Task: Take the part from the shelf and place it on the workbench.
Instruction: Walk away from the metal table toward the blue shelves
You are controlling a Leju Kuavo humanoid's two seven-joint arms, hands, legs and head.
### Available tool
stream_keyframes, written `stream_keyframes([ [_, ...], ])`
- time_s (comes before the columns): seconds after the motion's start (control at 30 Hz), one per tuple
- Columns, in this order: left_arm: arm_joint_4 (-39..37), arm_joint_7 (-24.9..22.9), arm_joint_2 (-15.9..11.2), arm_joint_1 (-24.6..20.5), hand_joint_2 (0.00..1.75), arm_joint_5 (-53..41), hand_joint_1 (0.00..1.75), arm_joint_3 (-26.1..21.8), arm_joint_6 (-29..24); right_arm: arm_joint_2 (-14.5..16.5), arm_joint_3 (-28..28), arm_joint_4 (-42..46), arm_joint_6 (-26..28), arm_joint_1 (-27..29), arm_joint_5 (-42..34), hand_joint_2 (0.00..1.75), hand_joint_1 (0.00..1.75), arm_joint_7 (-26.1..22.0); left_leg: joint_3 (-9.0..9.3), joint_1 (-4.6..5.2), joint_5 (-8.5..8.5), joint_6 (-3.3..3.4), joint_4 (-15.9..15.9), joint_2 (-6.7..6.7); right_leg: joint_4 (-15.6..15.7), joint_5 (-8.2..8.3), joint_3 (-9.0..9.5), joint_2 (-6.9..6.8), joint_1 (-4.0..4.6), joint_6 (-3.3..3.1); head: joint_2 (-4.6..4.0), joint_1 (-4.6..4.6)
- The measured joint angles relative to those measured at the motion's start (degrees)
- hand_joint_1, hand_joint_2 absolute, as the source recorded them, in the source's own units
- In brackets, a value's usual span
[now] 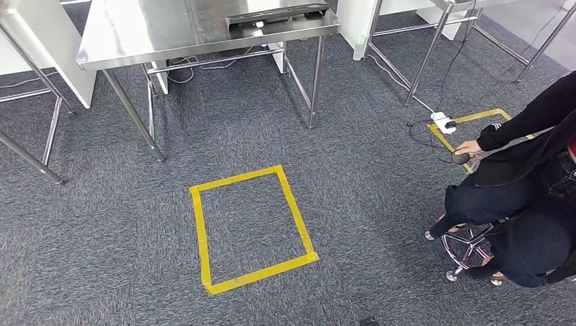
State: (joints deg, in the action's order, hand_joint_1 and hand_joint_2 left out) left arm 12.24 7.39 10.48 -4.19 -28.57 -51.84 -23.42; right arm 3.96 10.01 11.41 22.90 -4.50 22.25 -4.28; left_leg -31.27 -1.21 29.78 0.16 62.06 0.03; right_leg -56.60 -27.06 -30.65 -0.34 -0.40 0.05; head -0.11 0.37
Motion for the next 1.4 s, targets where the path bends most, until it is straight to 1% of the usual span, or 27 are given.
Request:
stream_keyframes([
  [0.03, 0.00, -0.01, -0.02, -0.03, 0.00, 0.00, 0.00, 0.00, -0.02, 0.00, 0.00, 0.00, -0.06, -0.06, 0.09, 0.00, 0.00, 0.00, 1.59, 0.09, -0.43, 0.23, -2.70, 0.01, -0.24, 0.07, -0.20, 0.00, 0.16, 0.18, 0.00, 0.03],
  [0.07, -0.01, -0.01, -0.02, -0.06, 0.00, 0.01, 0.00, 0.00, -0.04, -0.01, 0.00, 0.00, -0.10, -0.13, 0.17, 0.00, 0.00, 0.00, 2.32, 0.16, -0.46, 0.37, -4.12, 0.00, -0.49, 0.04, -0.49, -0.01, 0.42, 0.34, 0.00, 0.07],
  [0.17, -0.04, -0.04, 0.06, 0.01, 0.00, 0.10, 0.00, 0.00, -0.10, -0.10, 0.00, 0.00, -0.13, -0.33, 0.26, 0.00, 0.00, 0.00, 2.02, 0.59, -0.51, 0.56, -4.65, 0.02, -0.63, 0.08, -1.21, -0.01, 0.89, 0.62, 0.00, 0.27],
  [0.3, -0.05, -0.14, 0.06, 0.06, 0.00, 0.27, 0.00, 0.00, -0.44, -0.09, 0.00, 0.00, -0.14, -0.36, 0.39, 0.00, 0.00, 0.00, 1.59, 1.26, -0.93, 1.35, -4.56, 0.04, -0.56, 0.73, -1.29, 0.01, 0.64, 1.53, 0.00, 0.30],
  [0.47, -0.27, -0.18, 0.22, 0.14, 0.00, 0.43, 0.00, 0.00, -0.67, -0.14, 0.13, 0.00, -0.42, -0.40, -0.06, 0.00, 0.00, 0.08, 1.31, 1.63, -1.13, 1.74, -4.34, 0.07, -0.46, 1.12, -1.28, 0.02, 0.15, 2.06, 0.00, 0.28],
  [0.57, -0.29, -0.20, 0.25, 0.14, 0.00, 0.50, 0.00, 0.00, -0.77, -0.09, 0.32, 0.00, -0.75, -0.51, -0.44, 0.00, 0.00, 0.14, 1.11, 1.68, -1.16, 2.17, -4.09, 0.08, -0.26, 1.41, -1.41, 0.05, -0.38, 2.55, 0.01, 0.26],
  [0.63, -0.32, -0.22, 0.40, 0.13, 0.00, 0.52, 0.00, 0.00, -0.79, -0.22, 0.46, 0.00, -0.84, -0.59, -0.63, 0.00, 0.00, 0.21, 1.17, 1.18, -1.66, 2.59, -4.61, 0.40, -0.92, 0.99, -1.92, 0.15, -0.17, 2.66, 0.00, 0.26],
  [0.67, -0.34, -0.23, 0.47, 0.13, 0.00, 0.52, 0.00, 0.00, -0.79, -0.28, 0.55, 0.00, -0.87, -0.63, -0.72, 0.00, 0.00, 0.23, 1.13, 0.90, -1.93, 2.83, -4.88, 0.66, -2.35, 0.12, -2.72, 0.20, -0.13, 2.57, 0.00, 0.32],
  [0.7, -0.35, -0.23, 0.52, 0.13, 0.00, 0.52, 0.00, 0.00, -0.79, -0.34, 0.65, 0.00, -0.91, -0.68, -0.80, 0.00, 0.00, 0.25, 1.04, 0.61, -2.17, 3.01, -5.10, 1.00, -5.06, -1.31, -4.10, 0.25, -0.14, 2.43, 0.00, 0.44],
  [0.77, -0.36, -0.25, 0.55, 0.14, 0.00, 0.51, 0.00, 0.00, -0.79, -0.42, 0.85, 0.00, -1.04, -0.72, -0.96, 0.00, 0.00, 0.25, 0.65, 0.46, -2.33, 3.03, -5.10, 1.66, -12.82, -4.70, -7.77, 0.28, -0.44, 2.35, 0.00, 0.68],
  [0.8, -0.37, -0.26, 0.58, 0.16, 0.00, 0.51, 0.00, -0.01, -0.78, -0.49, 0.94, 0.00, -1.11, -0.69, -1.04, 0.00, 0.00, 0.26, 0.50, 0.38, -2.39, 2.93, -5.09, 2.04, -16.03, -5.81, -9.19, 0.27, -0.65, 2.59, 0.00, 0.73],
  [0.83, -0.38, -0.26, 0.62, 0.17, 0.00, 0.50, 0.00, -0.01, -0.75, -0.56, 1.04, 0.00, -1.16, -0.63, -1.10, 0.00, 0.00, 0.27, 0.41, 0.27, -2.43, 2.76, -5.07, 2.42, -17.34, -6.08, -9.65, 0.25, -0.92, 3.04, 0.00, 0.72],
  [0.87, -0.39, -0.27, 0.66, 0.18, 0.00, 0.49, 0.00, -0.01, -0.72, -0.60, 1.15, 0.00, -1.20, -0.58, -1.16, 0.00, 0.00, 0.28, 0.40, 0.05, -2.43, 2.50, -5.04, 2.82, -16.25, -5.43, -8.90, 0.17, -1.25, 3.69, 0.00, 0.72],
  [0.9, -0.39, -0.28, 0.70, 0.17, 0.00, 0.47, 0.00, -0.01, -0.68, -0.65, 1.27, 0.00, -1.23, -0.58, -1.20, 0.00, 0.00, 0.30, 0.45, -0.25, -2.39, 2.13, -4.99, 3.21, -13.00, -4.08, -7.06, -0.14, -1.59, 4.46, 0.00, 0.73],
  [0.93, -0.39, -0.30, 0.71, 0.15, 0.00, 0.45, 0.00, 0.00, -0.66, -0.66, 1.39, 0.00, -1.26, -0.65, -1.22, 0.00, 0.00, 0.31, 0.52, -0.40, -2.28, 1.57, -4.88, 3.62, -8.46, -2.59, -4.64, -1.11, -1.92, 5.25, 0.00, 0.78],
  [0.97, -0.39, -0.37, 0.66, 0.14, 0.00, 0.43, 0.00, 0.00, -0.66, -0.59, 1.46, 0.01, -1.30, -0.80, -1.25, 0.00, 0.00, 0.31, 0.62, -0.50, -2.10, 0.94, -4.73, 4.02, -4.63, -1.37, -2.68, -1.97, -1.94, 5.67, 0.00, 0.91],
  [1.0, -0.39, -0.43, 0.60, 0.12, 0.00, 0.41, 0.00, 0.00, -0.70, -0.53, 1.52, 0.01, -1.34, -0.97, -1.27, 0.00, 0.00, 0.31, 0.70, -0.45, -1.94, 0.31, -4.63, 4.37, -2.15, -0.66, -1.40, -2.54, -1.86, 5.52, 0.00, 0.93],
  [1.03, -0.40, -0.49, 0.53, 0.09, 0.00, 0.39, 0.00, 0.00, -0.74, -0.49, 1.58, 0.02, -1.38, -1.11, -1.28, 0.00, 0.00, 0.31, 0.78, -0.33, -1.82, -0.21, -4.56, 4.72, -1.08, -0.43, -0.96, -2.80, -1.70, 4.98, 0.00, 0.93],
  [1.1, -0.41, -0.57, 0.51, 0.02, 0.00, 0.36, 0.00, 0.00, -0.78, -0.52, 1.69, 0.01, -1.39, -1.13, -1.31, 0.00, 0.00, 0.32, 1.02, -0.49, -1.79, -0.90, -4.72, 5.36, -1.41, -0.38, -1.34, -1.64, -1.40, 3.40, 0.00, 0.76],
  [1.13, -0.42, -0.60, 0.54, -0.02, 0.00, 0.35, 0.00, 0.00, -0.78, -0.53, 1.74, 0.01, -1.39, -1.06, -1.31, 0.00, 0.00, 0.32, 1.05, -0.74, -1.52, -1.20, -4.59, 5.16, -1.42, -0.29, -1.42, -1.17, -1.47, 2.82, 0.00, 0.71],
  [1.17, -0.42, -0.63, 0.54, -0.04, 0.00, 0.35, 0.00, 0.00, -0.79, -0.52, 1.78, 0.00, -1.39, -1.03, -1.32, 0.00, 0.00, 0.33, 0.74, -0.96, -0.61, -1.41, -3.67, 4.33, -1.41, -0.16, -1.46, -0.66, -1.50, 2.22, 0.00, 0.67],
  [1.2, -0.42, -0.66, 0.54, -0.03, 0.00, 0.35, 0.00, 0.00, -0.80, -0.52, 1.80, 0.01, -1.39, -1.07, -1.31, 0.00, 0.00, 0.34, -0.15, -1.08, 1.05, -1.51, -1.51, 3.11, -1.37, 0.01, -1.37, -0.18, -1.48, 1.61, 0.00, 0.60],
  [1.27, -0.42, -0.66, 0.48, 0.03, 0.00, 0.37, 0.00, 0.00, -0.82, -0.49, 1.82, 0.02, -1.39, -1.22, -1.29, 0.00, 0.00, 0.35, -3.56, -0.98, 5.44, -1.28, 6.17, 0.70, -1.36, 0.26, -1.62, 0.86, -1.05, 0.75, 0.00, 0.47],
  [1.3, -0.42, -0.66, 0.47, 0.08, 0.00, 0.39, 0.00, 0.00, -0.81, -0.46, 1.82, 0.02, -1.40, -1.27, -1.28, 0.00, 0.00, 0.37, -5.37, -0.84, 6.95, -1.07, 9.95, 0.24, -1.37, 0.35, -1.73, 1.47, -0.71, 0.50, 0.00, 0.44],
  [1.33, -0.42, -0.66, 0.46, 0.12, 0.00, 0.43, 0.00, 0.00, -0.81, -0.45, 1.84, 0.01, -1.42, -1.29, -1.31, 0.00, 0.00, 0.41, -6.54, -0.70, 7.36, -0.77, 12.17, 0.05, -1.38, 0.40, -1.80, 2.14, -0.37, 0.38, 0.00, 0.44],
  [1.37, -0.42, -0.63, 0.45, 0.13, 0.00, 0.46, 0.00, 0.00, -0.80, -0.45, 1.86, 0.01, -1.44, -1.29, -1.35, 0.00, 0.00, 0.49, -6.67, -0.52, 6.55, -0.35, 12.15, -0.09, -1.39, 0.46, -1.82, 2.86, -0.07, 0.28, 0.00, 0.44],
  [1.4, -0.42, -0.58, 0.45, 0.14, 0.00, 0.49, 0.00, 0.00, -0.80, -0.46, 1.89, 0.00, -1.45, -1.31, -1.40, 0.00, 0.00, 0.57, -5.72, -0.30, 4.78, 0.18, 9.93, -0.35, -1.39, 0.52, -1.78, 3.62, 0.20, 0.19, 0.00, 0.44],
])
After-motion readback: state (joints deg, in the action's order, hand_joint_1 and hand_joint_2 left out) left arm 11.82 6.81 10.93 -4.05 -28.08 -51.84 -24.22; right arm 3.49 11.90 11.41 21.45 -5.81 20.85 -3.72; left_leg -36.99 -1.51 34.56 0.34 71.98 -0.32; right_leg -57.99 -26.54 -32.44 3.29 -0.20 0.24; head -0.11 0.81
